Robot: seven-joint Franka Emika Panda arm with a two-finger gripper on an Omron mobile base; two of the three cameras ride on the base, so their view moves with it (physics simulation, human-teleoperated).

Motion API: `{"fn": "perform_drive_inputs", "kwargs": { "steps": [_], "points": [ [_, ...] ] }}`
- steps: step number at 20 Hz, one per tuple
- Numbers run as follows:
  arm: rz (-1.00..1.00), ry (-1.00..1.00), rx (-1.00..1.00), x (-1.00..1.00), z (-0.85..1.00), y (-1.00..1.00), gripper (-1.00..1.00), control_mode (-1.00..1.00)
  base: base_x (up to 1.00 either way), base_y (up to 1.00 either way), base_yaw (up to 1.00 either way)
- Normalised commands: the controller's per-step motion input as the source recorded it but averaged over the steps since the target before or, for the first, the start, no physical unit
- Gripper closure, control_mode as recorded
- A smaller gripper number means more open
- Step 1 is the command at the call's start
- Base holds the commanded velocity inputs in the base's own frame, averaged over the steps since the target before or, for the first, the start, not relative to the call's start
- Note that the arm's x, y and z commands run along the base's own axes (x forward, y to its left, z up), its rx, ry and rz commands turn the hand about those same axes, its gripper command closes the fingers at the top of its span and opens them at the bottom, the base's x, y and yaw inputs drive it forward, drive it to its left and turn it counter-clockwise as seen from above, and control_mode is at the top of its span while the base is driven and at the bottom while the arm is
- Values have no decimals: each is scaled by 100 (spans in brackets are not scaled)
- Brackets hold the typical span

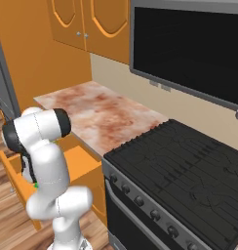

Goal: Restock the sink supplies by placing the sponge and soap dispenser on the counter and next to the sink. Make sure the soap dispenser is upright.

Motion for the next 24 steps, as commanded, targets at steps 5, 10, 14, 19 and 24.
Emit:
{"fn": "perform_drive_inputs", "kwargs": {
  "steps": [5,10,14,19,24],
  "points": [
    [-10,-8,8,-1,100,-18,100,-100,0,0,0],
    [-17,-2,7,0,100,0,100,-100,0,0,0],
    [-19,0,6,0,100,0,100,-100,0,0,0],
    [-18,0,5,0,100,0,100,-100,0,0,0],
    [-12,0,3,-16,100,-6,100,-100,0,0,0]
  ]
}}
